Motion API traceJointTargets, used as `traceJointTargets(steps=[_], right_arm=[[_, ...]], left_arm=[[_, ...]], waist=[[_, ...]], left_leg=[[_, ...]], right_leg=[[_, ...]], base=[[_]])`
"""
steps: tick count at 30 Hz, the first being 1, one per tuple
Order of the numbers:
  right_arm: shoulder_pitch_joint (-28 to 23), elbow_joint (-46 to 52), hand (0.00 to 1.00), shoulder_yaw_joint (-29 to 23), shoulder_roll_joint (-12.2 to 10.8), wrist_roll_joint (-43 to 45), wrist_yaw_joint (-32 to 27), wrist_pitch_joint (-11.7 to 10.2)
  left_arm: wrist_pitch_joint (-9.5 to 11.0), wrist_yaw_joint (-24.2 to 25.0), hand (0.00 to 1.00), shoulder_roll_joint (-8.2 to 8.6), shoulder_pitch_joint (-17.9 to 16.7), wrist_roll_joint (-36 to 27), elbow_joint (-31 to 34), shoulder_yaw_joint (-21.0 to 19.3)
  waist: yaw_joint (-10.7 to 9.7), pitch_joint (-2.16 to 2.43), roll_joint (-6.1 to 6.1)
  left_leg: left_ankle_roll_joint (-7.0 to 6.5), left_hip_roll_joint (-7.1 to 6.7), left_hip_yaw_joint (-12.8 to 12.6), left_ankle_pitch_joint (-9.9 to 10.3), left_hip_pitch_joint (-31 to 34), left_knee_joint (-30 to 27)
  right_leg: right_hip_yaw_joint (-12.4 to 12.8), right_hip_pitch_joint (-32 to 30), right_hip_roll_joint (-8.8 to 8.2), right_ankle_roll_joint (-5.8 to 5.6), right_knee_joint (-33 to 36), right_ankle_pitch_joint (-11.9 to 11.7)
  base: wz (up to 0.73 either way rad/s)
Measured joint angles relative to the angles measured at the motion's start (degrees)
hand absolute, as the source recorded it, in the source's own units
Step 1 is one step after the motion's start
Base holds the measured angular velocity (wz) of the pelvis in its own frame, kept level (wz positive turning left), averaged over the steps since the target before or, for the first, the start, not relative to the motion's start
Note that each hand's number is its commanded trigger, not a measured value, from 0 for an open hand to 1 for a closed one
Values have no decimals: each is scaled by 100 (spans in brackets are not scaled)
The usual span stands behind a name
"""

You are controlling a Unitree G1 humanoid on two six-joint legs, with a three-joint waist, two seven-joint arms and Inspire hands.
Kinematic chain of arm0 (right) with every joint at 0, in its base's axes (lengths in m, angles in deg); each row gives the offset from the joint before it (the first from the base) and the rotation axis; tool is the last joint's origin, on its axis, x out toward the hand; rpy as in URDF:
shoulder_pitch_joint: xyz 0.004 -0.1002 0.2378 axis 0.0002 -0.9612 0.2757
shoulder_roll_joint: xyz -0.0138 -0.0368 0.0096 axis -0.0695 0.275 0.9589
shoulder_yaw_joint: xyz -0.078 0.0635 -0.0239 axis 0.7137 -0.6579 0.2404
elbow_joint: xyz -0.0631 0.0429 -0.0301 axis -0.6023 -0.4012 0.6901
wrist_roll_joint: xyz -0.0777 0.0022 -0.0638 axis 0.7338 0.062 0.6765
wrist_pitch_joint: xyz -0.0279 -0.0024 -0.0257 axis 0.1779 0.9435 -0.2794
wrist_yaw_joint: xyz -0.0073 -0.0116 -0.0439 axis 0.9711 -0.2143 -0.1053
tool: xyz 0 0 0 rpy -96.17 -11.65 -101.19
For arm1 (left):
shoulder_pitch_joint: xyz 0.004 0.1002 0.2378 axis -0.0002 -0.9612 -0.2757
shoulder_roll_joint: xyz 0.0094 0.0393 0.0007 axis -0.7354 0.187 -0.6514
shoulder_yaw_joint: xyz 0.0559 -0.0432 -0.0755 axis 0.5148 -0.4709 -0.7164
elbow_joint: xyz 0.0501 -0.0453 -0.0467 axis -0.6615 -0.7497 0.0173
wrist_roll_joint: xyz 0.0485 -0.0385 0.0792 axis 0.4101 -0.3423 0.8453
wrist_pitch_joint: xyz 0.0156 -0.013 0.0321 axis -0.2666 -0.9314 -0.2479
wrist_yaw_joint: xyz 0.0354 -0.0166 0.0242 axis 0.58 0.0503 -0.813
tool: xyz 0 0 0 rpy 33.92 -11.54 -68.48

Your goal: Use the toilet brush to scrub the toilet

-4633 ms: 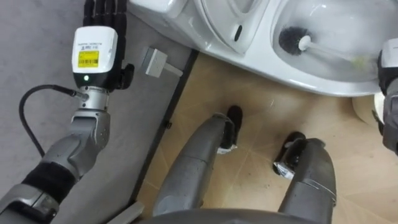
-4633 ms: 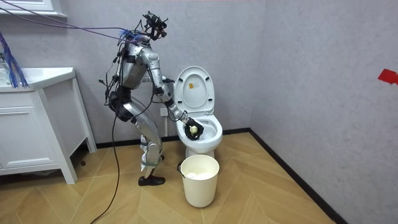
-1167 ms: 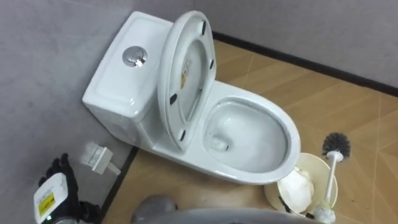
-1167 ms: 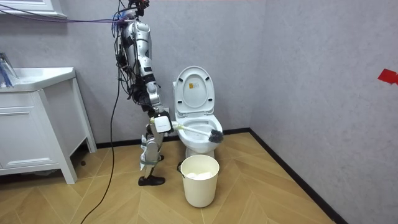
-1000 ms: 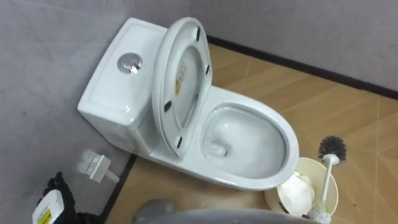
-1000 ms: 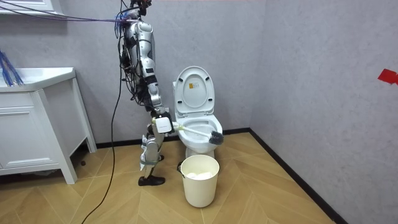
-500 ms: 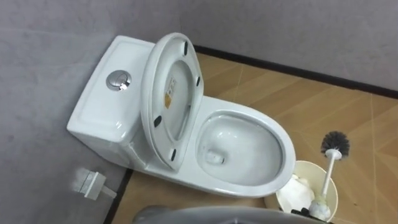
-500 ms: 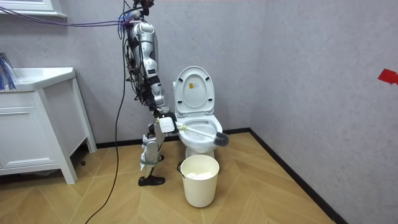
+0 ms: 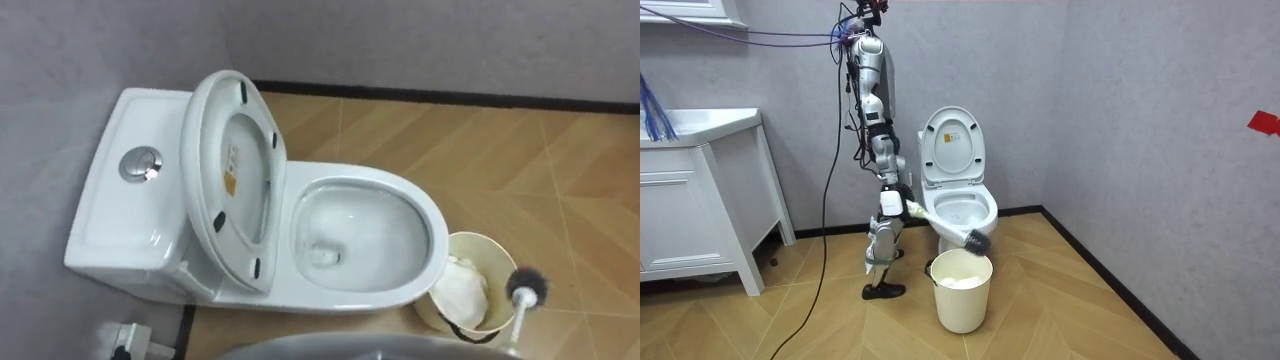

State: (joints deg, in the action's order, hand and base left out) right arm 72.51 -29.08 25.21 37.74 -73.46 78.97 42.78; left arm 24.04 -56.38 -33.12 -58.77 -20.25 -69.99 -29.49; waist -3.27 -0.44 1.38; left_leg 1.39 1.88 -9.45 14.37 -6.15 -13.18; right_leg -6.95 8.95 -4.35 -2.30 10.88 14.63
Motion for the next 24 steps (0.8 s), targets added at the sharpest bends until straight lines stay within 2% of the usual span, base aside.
traceJointTargets(steps=[4,5,9,12,16,20,24], right_arm=[[-52,-10,0,-3,-5,707,1,0],[-59,0,0,-3,-6,1133,2,-3],[1,1,0,83,-4,2421,-55,2],[41,-2,0,132,-5,3013,-53,71],[70,0,0,148,-6,3488,-43,132],[71,7,0,285,-18,3796,37,272],[75,-17,0,363,-43,3903,216,383]], left_arm=[[-1,108,0,27,137,177,-53,123],[-1,154,0,38,167,276,-53,153],[-2,302,0,47,224,441,-83,346],[-9,347,0,62,227,507,-84,406],[-24,348,0,64,226,554,-100,445],[-141,382,0,66,192,629,-100,457],[-220,388,0,73,132,770,-156,458]], waist=[[-131,15,-47],[-145,17,-62],[-132,26,-75],[-140,32,-71],[-135,46,-49],[-118,62,-21],[-100,57,-23]], left_leg=[[-1,6,-15,-1,-83,122],[-2,14,-24,-1,-105,157],[3,49,-90,-4,-147,188],[2,51,-118,-4,-150,189],[2,52,-127,-4,-155,199],[2,54,-130,-4,-169,196],[2,55,-146,-4,-240,189]], right_leg=[[81,-7,23,-5,4,-21],[88,-19,33,0,7,-40],[194,-80,69,3,89,-46],[226,-108,72,11,90,-52],[229,-115,73,11,90,-52],[247,-121,76,11,87,-52],[246,-82,76,12,87,-53]], base=[[-10],[-10],[-16],[-9],[-1],[-5],[-7]])
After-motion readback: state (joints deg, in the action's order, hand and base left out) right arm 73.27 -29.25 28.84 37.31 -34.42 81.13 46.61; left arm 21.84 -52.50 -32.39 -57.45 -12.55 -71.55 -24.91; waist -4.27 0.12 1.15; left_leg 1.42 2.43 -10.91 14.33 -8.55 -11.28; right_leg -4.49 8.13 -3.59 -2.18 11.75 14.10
